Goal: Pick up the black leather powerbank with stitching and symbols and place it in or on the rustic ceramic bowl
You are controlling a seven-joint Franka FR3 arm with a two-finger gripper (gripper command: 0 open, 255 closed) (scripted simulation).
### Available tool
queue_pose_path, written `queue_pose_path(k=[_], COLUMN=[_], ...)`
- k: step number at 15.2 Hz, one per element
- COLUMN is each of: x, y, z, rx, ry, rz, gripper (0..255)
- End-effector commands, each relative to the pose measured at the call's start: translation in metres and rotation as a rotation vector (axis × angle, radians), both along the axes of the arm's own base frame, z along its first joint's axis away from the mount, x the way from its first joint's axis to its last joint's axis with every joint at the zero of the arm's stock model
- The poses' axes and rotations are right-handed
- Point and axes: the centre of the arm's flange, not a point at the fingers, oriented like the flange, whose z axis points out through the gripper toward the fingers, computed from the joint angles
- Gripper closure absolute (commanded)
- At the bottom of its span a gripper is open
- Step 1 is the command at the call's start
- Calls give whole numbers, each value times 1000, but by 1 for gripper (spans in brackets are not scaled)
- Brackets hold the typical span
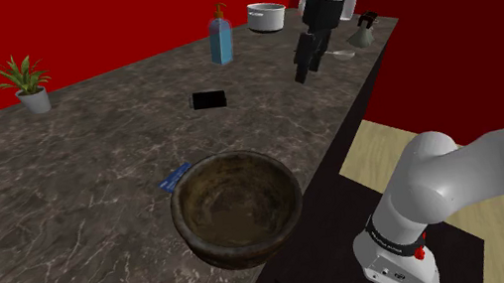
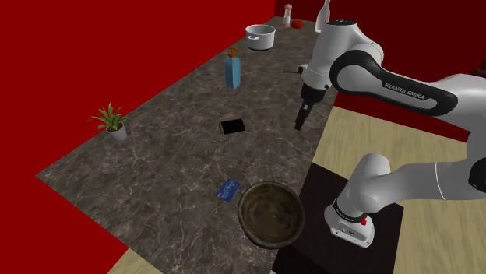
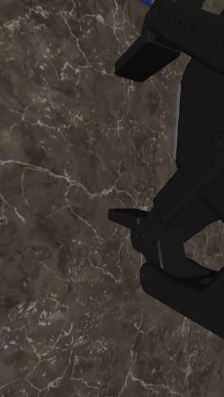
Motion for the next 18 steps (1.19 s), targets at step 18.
queue_pose_path(k=[18], x=[220], y=[35], z=[-69], rx=[-85], ry=[50], rz=[371], gripper=[0])
